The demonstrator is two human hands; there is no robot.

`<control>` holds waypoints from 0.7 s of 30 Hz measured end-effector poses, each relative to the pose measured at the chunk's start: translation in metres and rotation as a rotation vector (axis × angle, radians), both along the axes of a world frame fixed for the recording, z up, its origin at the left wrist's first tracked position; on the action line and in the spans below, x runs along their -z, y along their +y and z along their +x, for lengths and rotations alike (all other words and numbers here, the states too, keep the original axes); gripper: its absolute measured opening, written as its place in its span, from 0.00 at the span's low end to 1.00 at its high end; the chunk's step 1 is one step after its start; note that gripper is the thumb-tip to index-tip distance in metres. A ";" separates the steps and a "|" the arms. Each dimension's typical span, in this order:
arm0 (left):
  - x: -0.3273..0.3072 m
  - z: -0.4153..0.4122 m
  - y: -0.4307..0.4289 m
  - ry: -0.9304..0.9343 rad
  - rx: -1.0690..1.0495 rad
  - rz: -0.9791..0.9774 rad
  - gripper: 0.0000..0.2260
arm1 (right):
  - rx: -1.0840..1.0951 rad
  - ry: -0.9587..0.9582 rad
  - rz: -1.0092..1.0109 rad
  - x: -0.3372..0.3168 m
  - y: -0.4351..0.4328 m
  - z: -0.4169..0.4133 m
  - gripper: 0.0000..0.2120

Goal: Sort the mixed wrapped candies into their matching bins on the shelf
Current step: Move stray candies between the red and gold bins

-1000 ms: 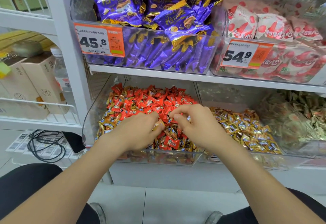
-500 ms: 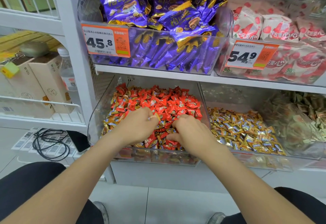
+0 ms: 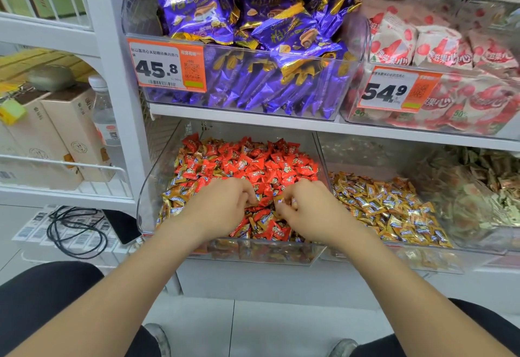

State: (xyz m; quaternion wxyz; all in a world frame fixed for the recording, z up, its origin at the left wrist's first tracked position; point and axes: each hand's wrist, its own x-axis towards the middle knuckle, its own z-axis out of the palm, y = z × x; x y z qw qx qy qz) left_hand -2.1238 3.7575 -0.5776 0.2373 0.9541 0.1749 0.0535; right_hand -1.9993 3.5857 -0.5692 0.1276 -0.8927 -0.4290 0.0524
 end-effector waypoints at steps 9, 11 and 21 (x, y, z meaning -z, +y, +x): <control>0.006 0.008 -0.010 0.102 -0.084 0.400 0.19 | 0.261 0.850 0.495 -0.027 -0.017 -0.004 0.11; 0.007 0.010 -0.011 0.094 -0.101 0.402 0.20 | 0.280 0.951 0.547 -0.026 -0.014 -0.004 0.12; 0.000 0.005 -0.008 -0.121 -0.165 0.159 0.14 | 0.454 1.124 0.717 -0.037 -0.007 -0.007 0.05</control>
